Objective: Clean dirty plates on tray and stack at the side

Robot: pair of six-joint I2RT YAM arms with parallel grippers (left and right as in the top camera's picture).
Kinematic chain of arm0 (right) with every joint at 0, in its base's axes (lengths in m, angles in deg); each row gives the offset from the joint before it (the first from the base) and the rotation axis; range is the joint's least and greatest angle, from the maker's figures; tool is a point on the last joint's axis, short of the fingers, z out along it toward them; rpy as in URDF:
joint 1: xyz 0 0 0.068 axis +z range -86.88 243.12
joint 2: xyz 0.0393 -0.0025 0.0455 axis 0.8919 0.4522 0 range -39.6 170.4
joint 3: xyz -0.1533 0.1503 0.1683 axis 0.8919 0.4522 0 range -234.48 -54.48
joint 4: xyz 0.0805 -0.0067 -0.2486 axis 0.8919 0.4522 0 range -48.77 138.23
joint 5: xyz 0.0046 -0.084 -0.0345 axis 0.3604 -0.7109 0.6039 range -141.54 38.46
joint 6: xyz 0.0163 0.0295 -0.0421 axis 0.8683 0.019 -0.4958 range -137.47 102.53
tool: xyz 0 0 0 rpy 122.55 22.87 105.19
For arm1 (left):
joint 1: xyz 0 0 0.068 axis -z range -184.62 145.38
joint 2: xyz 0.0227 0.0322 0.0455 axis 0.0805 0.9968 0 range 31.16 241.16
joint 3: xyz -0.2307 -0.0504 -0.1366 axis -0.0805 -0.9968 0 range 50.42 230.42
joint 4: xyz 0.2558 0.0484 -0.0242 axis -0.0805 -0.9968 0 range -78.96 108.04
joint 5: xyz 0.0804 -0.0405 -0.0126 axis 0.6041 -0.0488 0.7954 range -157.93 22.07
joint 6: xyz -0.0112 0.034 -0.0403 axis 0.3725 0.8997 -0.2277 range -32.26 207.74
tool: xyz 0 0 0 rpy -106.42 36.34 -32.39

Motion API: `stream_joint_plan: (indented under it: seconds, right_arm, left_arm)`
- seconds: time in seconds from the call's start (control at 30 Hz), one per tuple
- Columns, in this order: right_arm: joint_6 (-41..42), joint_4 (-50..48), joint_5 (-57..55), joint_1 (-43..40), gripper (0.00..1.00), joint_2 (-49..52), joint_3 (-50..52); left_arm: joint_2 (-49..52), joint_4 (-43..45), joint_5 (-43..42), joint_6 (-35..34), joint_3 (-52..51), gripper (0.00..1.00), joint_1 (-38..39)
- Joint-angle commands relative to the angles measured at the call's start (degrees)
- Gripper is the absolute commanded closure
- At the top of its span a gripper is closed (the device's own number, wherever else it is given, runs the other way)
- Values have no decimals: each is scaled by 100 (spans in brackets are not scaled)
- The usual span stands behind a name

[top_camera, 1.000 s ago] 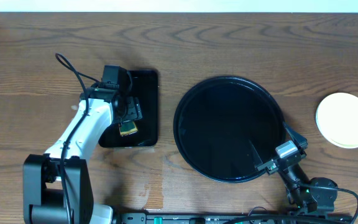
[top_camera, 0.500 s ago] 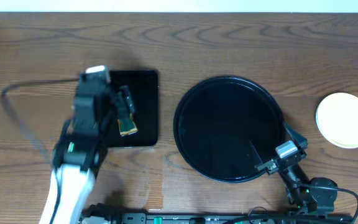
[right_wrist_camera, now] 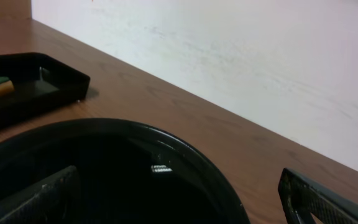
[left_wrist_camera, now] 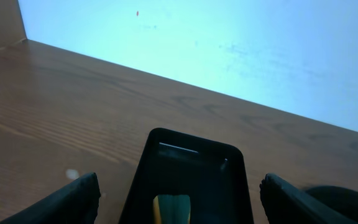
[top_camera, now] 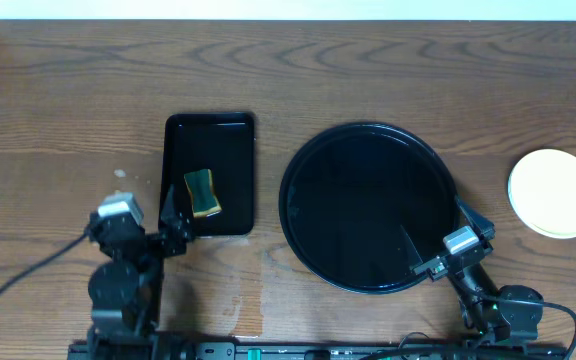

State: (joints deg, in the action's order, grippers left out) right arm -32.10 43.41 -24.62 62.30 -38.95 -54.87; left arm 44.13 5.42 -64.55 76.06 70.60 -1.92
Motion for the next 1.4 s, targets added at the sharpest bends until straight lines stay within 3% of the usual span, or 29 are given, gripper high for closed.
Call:
stream_joint_plan:
  seconds: [0.0, 0.1, 0.5, 0.9, 1.1, 1.37]
  right_arm:
    - [-44, 24, -11, 70, 1, -26, 7]
    - [-44, 26, -11, 70, 1, -26, 7]
    - [-44, 24, -11, 70, 1, -26, 7]
    - [-44, 26, -11, 70, 1, -26, 7]
    - [-44, 24, -11, 70, 1, -26, 7]
    - [-46, 24, -11, 70, 1, -26, 7]
  left_arm:
    - [-728, 92, 72, 118, -446, 17, -28]
    - [-1257, 157, 72, 118, -813, 17, -28]
    - [-1285, 914, 114, 114, -2000, 16, -26]
    - [-1287, 911, 177, 114, -1996, 17, -28]
    - [-1287, 1832, 382, 118, -1996, 16, -4]
    - [-1287, 916, 437, 116, -1996, 16, 11]
